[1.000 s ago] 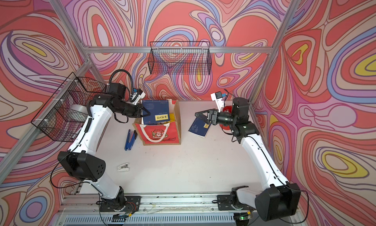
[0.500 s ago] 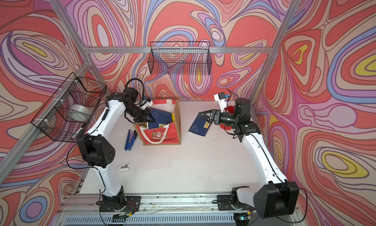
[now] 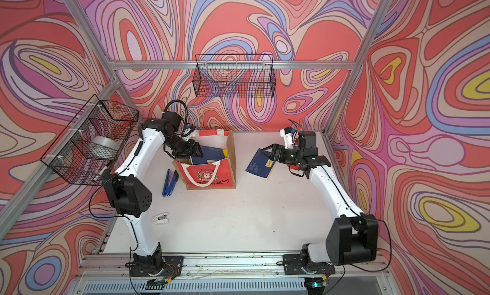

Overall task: Put the books into the canvas bag
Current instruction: Place the book in the canvas bag, then move the book to the center of the board.

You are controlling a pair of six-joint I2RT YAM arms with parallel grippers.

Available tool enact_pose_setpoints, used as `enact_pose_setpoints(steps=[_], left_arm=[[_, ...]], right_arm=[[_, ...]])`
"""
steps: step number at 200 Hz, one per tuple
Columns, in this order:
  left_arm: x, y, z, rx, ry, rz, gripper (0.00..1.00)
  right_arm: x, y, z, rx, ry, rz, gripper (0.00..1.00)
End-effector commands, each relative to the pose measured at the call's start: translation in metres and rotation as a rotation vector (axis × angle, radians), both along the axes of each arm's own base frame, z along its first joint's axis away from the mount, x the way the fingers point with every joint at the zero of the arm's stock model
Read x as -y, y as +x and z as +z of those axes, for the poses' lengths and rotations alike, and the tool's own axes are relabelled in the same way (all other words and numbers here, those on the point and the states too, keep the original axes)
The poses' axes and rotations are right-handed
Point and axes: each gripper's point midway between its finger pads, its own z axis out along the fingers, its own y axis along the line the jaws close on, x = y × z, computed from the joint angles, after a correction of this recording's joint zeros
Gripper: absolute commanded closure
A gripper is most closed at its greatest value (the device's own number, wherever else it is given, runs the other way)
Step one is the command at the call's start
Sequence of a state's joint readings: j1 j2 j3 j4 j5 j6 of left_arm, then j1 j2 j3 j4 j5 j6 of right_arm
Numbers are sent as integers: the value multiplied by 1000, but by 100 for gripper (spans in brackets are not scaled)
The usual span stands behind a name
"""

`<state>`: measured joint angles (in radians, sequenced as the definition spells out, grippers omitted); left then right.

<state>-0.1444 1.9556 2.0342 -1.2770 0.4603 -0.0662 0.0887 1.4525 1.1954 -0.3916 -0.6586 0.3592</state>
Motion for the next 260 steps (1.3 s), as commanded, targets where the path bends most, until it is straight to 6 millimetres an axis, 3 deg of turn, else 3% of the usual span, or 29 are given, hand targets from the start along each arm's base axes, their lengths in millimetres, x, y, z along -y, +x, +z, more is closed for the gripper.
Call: enact_pose_setpoints(steps=[1,20,28,29,36,47,87,118,139,181,214,234,260], left_arm=[[-5,-1,42,130,9,17,17],[-1,-4,64,198,-28,4,8],[-3,-5,70,213,-21,10,7],[-3,-5,70,214,-20,10,7],[-4,-5,73,225,-18,10,6],[-3,-4,75,234,-24,6,0],[4,1,59,165,-53,-1,0],[9,-2,90,270,-99,8,0],[10,-15,110,327,-119,10,0],[7,-57,120,375,-124,17,0],[-4,-86,125,414,-101,42,0],[-2,-97,127,413,-126,36,0],[13,-111,128,431,-174,-22,0]], right_arm=[[12,37,-47,-33,-193,-108,17],[14,64,-83,-60,-334,-165,15],[16,75,-90,-62,-363,-185,15],[16,79,-100,-80,-372,-186,15],[17,87,-110,-94,-387,-197,15],[17,100,-118,-101,-401,-212,15],[9,130,-128,-108,-384,-217,15],[17,147,-160,-142,-463,-231,14],[13,164,-172,-128,-467,-232,14],[0,184,-208,-202,-497,-183,14],[-15,165,-223,-260,-551,-107,14],[-20,132,-235,-321,-572,-58,14],[-22,83,-232,-340,-604,-21,14]])
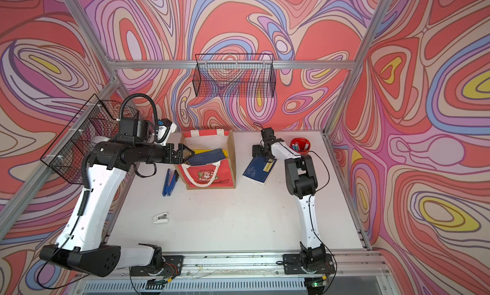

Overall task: Put the books into the canvas bag
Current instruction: Move the book to the center of the board.

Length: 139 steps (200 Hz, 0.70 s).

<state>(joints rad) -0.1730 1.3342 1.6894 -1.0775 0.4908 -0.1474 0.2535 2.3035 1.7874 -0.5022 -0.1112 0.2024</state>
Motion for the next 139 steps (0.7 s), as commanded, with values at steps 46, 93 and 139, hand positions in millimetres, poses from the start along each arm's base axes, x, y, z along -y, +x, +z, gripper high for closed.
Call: enact_pose_setpoints(steps=[46,93,139], left_arm=[[64,-48,-38,-15,-62,-193,0],[101,-86,-139,-194,-108,-231,0],[139,-89,-207,-223,-102,-245,0]], right_arm=[[-13,-171,-10,-196,-75,90,15],[-24,-227,5,-188,-36,115,15],[-16,-245,4,-186,-1,76,14]])
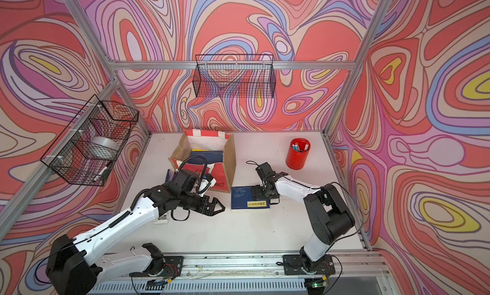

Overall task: Put the books into the canvas bag
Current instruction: Move the book to the center of the board, then pick up the book from the center of the board.

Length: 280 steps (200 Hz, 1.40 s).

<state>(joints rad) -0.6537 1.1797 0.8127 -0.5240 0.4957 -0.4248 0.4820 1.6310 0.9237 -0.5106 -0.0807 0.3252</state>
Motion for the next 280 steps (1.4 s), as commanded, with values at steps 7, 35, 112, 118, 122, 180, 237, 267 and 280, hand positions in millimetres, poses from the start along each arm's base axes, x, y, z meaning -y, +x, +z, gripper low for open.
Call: enact_pose_setpoints(steps=[7,35,112,118,122,180,237,267,280], left_arm=[[33,35,-4,118,-66,66,0],[53,52,-27,120,-103,80,0],[88,74,-82,24,-136,73,0],[89,75,-85,20,-139,74,0],[90,75,-86,15,-143,72,0],[90,72,-85,4,-165,80,1],[88,70,-80,12,-163,70,1],[82,68,-68,44,-137,53,0],[80,67,-60,68,-138,38,0]], right_arm=[[-4,-2,1,9,55,-40,14],[-3,-2,-2,-11,145,-76,14],[-8,-3,4,-64,469,-67,18],[-10,-5,4,-69,484,-58,19],[-11,-6,4,-71,495,-54,20],[-17,-12,6,-79,556,-54,56],[-13,-10,23,-29,557,-86,83],[-1,-11,52,44,507,-89,83],[1,-14,63,61,506,-87,83]])
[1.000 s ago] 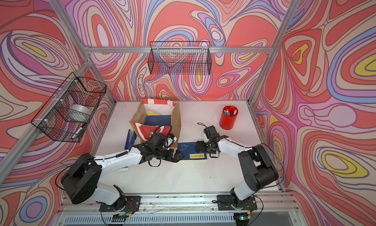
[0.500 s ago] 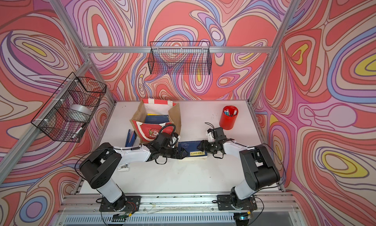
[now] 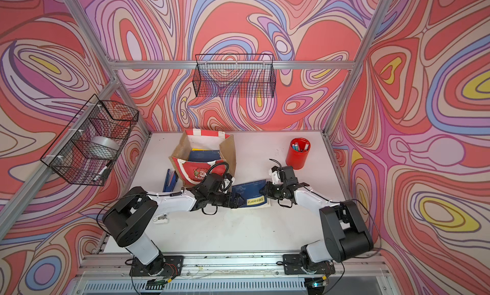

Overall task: Put the books into the canvas bag
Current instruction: Pick up the book from the center of the board.

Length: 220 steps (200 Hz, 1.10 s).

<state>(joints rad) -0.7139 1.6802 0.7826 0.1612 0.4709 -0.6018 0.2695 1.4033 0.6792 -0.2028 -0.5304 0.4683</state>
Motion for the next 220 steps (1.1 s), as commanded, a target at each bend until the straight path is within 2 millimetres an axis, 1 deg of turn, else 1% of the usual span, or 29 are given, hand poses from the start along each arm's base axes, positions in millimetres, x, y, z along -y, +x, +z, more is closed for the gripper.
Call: enact_pose_setpoints(steps=[1,28,42,56,71,78,98,111,124,140,146,148,152,169,190,210,215,220], left_arm=[[2,-2,24,63,-25,-40,0],[-6,1,37,90,-58,-40,0],[-9,1,45,97,-91,-40,0],[-9,-4,52,94,-135,-72,0],[-7,-9,53,84,-162,-103,0],[-8,-12,50,74,-171,-106,0],[-9,-12,54,65,-279,-91,0],[-8,-11,68,91,-387,-82,0],[-4,-14,91,143,-499,-114,0],[1,-16,112,187,-586,-151,0],[2,-17,121,206,-619,-166,0],[-1,-21,115,193,-616,-163,0],[-2,-24,117,196,-630,-163,0],[-5,-27,139,252,-703,-178,0],[-6,-31,159,278,-756,-220,0],[-4,-39,178,279,-813,-273,0],[-5,-40,182,284,-827,-283,2],[-6,-42,186,284,-836,-292,6]], right_arm=[[1,-12,18,10,-14,23,83],[-2,-18,36,21,23,43,83],[-3,-21,49,37,37,49,84],[-5,-26,67,66,62,64,84],[-9,-31,91,107,105,87,84],[-11,-34,101,125,122,101,84],[-17,-43,130,172,187,145,84],[-22,-49,145,191,232,174,84],[-26,-54,160,210,271,196,84],[-30,-58,177,232,325,227,84],[-33,-60,182,237,340,242,84],[-33,-60,183,237,343,242,84],[-33,-60,185,237,350,248,84],[-35,-63,195,245,363,270,84],[-37,-64,202,255,374,287,84],[-36,-60,202,261,365,276,84],[-36,-59,201,264,357,269,84],[-35,-57,201,268,350,262,84]])
